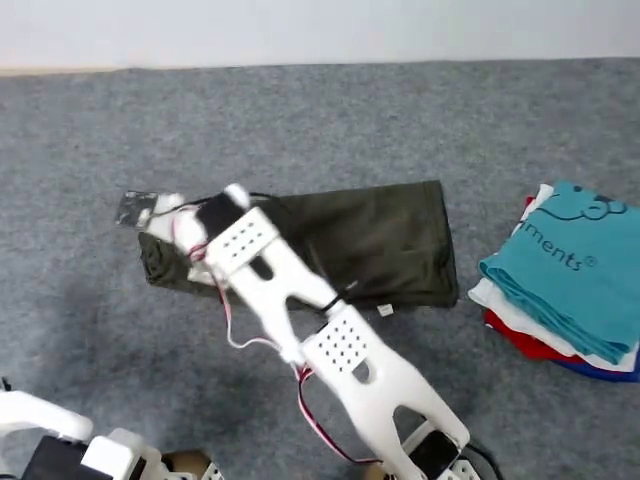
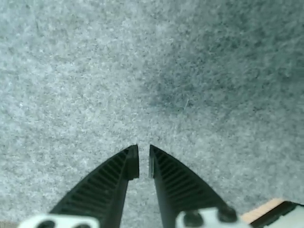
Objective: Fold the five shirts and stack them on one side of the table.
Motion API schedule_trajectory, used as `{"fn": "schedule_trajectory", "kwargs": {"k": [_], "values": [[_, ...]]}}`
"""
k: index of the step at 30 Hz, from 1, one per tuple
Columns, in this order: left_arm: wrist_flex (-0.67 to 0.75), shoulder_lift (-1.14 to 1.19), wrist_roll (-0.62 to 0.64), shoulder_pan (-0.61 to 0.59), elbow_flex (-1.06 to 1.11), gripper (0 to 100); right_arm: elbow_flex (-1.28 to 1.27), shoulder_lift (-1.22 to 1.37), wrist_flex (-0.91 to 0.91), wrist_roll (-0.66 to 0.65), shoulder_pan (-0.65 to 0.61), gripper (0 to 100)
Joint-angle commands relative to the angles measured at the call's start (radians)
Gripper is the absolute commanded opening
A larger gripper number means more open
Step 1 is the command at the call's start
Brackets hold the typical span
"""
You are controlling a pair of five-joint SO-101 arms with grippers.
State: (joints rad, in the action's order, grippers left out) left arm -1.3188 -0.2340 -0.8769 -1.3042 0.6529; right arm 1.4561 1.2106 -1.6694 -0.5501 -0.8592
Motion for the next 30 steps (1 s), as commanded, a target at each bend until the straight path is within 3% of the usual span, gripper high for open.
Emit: {"fn": "schedule_trajectory", "kwargs": {"k": [1, 9, 22, 30], "values": [[0.014, -0.028, 0.003, 0.008, -0.008, 4, 0.051, -0.056, 0.085, 0.009, -0.021, 0.9], [0.008, -0.028, 0.003, 0.002, -0.007, 4, 0.012, 0.007, 0.268, 0.008, -0.002, 0.9], [0.011, -0.028, 0.003, 0.006, -0.007, 4, 0.052, 0.002, -0.039, 0.009, -0.154, 0.9], [0.014, -0.028, 0.003, 0.008, -0.012, 4, 0.167, 0.005, -0.047, 0.005, -0.111, 0.9]]}}
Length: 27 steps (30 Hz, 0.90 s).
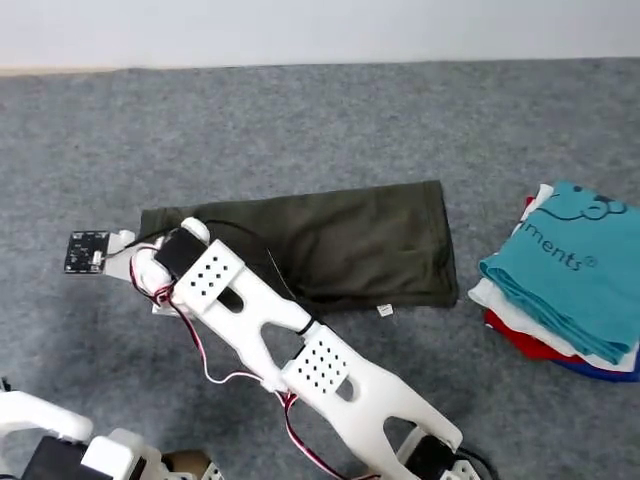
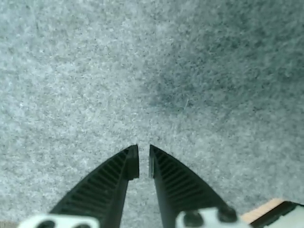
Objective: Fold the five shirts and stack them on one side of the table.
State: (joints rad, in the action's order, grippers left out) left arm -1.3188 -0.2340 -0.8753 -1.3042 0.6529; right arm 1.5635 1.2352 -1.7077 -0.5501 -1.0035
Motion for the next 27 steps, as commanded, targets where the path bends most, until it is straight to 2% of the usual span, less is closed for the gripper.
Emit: {"fn": "schedule_trajectory", "kwargs": {"k": [1, 9, 13, 20, 27], "values": [[0.014, -0.026, 0.002, 0.008, -0.012, 4, 0.063, -0.019, -0.008, 0.005, 0.047, 0.9], [0.014, -0.026, 0.0, 0.008, -0.012, 4, 0.095, -0.076, -0.094, 0.012, 0.171, 0.9], [0.015, -0.026, 0.0, 0.008, -0.012, 4, 0.035, -0.117, -0.093, 0.106, 0.254, 0.9], [0.015, -0.026, -0.002, 0.008, -0.013, 4, -0.313, -0.231, -0.091, 0.19, 0.285, 0.9], [0.037, -0.025, -0.002, 0.009, -0.013, 4, -0.592, -0.254, -0.087, 0.218, 0.328, 0.9]]}}
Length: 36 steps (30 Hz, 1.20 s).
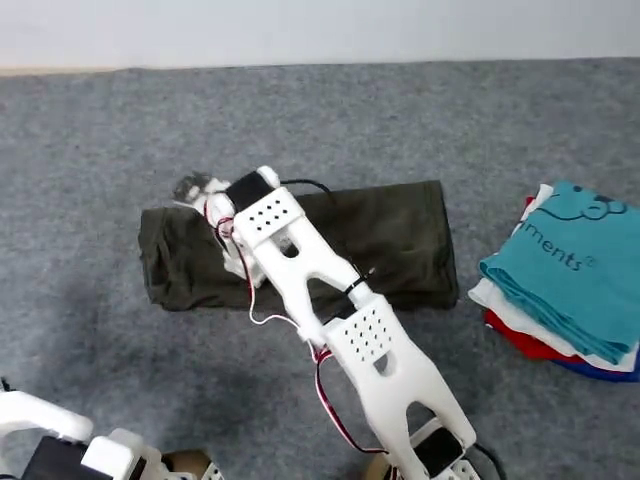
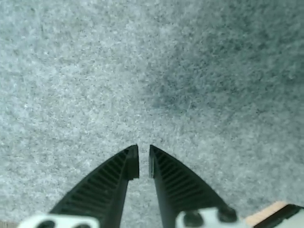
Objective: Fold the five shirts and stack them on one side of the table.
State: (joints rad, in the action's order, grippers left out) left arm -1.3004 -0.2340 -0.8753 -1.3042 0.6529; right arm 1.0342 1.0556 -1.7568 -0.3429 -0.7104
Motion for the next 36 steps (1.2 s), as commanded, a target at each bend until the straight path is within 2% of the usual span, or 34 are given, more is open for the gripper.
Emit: {"fn": "schedule_trajectory", "kwargs": {"k": [1, 10, 18, 24, 28, 36], "values": [[0.018, -0.025, -0.002, 0.009, -0.013, 4, -0.075, -0.074, -0.038, 0.011, 0.044, 0.9], [0.017, -0.026, -0.002, 0.071, -0.013, 4, 0.061, -0.104, -0.031, 0.006, 0.051, 0.9], [0.017, -0.026, -0.002, 0.077, -0.012, 4, 0.318, -0.094, -0.024, 0.002, -0.038, 0.9], [0.012, -0.029, 0.002, 0.075, -0.013, 4, 0.338, -0.036, -0.007, 0.008, -0.085, 0.9], [-0.02, -0.031, 0.017, 0.049, -0.024, 4, 0.33, -0.03, -0.045, 0.011, -0.045, 0.9], [-0.212, -0.031, 0.06, 0.002, -0.168, 3, 0.244, -0.13, -0.045, 0.061, 0.156, 0.9]]}}
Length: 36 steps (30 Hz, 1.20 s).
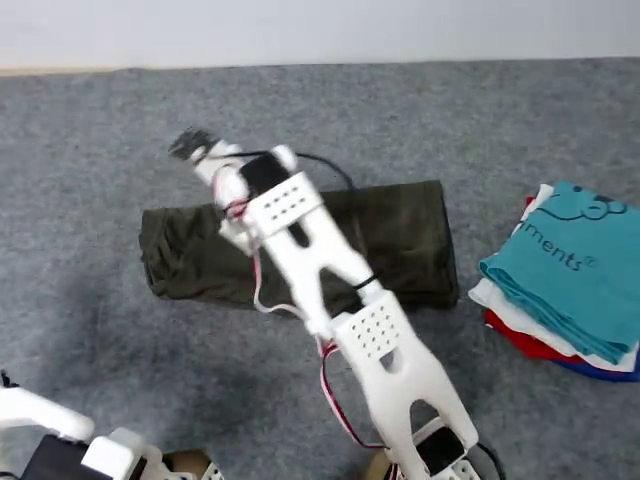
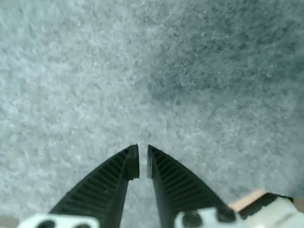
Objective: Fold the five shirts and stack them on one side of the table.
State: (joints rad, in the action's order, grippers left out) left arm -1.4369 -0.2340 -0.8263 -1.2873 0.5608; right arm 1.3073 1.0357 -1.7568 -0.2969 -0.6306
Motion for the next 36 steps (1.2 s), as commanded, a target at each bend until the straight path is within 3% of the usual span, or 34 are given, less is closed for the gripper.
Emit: {"fn": "schedule_trajectory", "kwargs": {"k": [1, 9, 17, 36], "values": [[-0.106, -0.031, 0.011, -0.02, -0.099, 3, -0.072, -0.131, -0.045, 0.034, 0.105, 0.9], [-0.316, -0.031, 0.028, -0.025, -0.312, 3, -0.361, -0.332, -0.041, 0.195, 0.306, 1.2], [-0.316, -0.031, 0.066, -0.014, -0.352, 3, -0.413, -0.352, -0.039, 0.325, 0.479, 24.1], [-0.315, -0.029, 0.068, 0.055, -0.357, 3, -0.407, -0.114, 0.05, 0.373, 0.59, 24.7]]}}
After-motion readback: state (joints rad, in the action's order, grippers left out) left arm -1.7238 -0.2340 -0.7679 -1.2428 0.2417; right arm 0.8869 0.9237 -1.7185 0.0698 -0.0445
